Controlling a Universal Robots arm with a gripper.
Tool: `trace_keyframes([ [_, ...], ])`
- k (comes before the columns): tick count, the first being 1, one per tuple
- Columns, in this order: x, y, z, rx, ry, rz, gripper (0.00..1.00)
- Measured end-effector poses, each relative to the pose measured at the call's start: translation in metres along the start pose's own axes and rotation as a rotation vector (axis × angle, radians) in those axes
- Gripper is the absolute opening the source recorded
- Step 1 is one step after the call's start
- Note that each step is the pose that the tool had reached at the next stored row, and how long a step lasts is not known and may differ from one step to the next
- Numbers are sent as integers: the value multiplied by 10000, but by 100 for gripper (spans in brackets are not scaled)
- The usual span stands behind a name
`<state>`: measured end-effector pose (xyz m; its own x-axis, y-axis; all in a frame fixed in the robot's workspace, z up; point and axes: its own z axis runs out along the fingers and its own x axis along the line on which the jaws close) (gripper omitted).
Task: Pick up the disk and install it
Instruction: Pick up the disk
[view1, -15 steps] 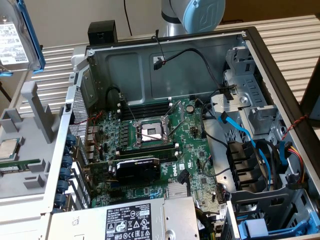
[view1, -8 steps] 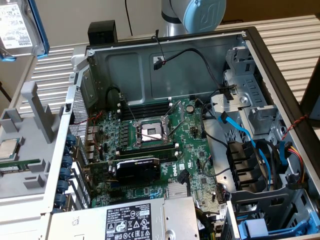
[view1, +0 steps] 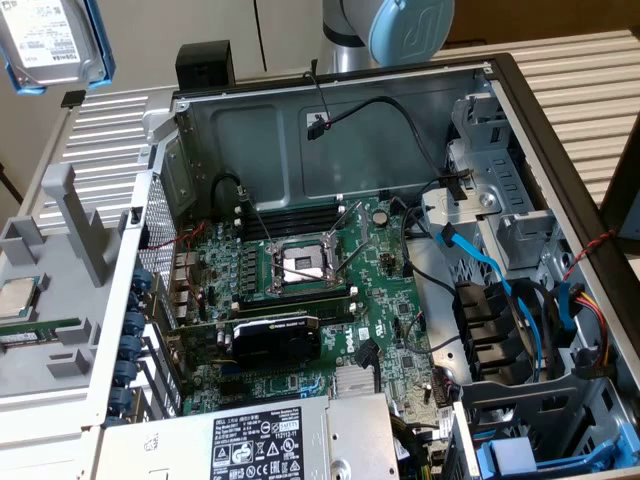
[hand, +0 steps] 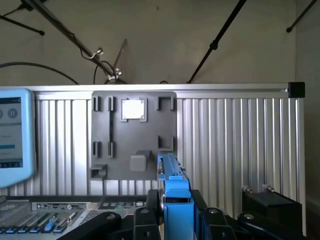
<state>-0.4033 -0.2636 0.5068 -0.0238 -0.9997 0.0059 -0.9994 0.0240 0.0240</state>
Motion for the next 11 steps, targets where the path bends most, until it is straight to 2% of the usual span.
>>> trace_keyframes([
  [4, 11, -143, -98, -2, -9, 0, 36],
  [11, 49, -392, -199, 5, -12, 1, 36],
])
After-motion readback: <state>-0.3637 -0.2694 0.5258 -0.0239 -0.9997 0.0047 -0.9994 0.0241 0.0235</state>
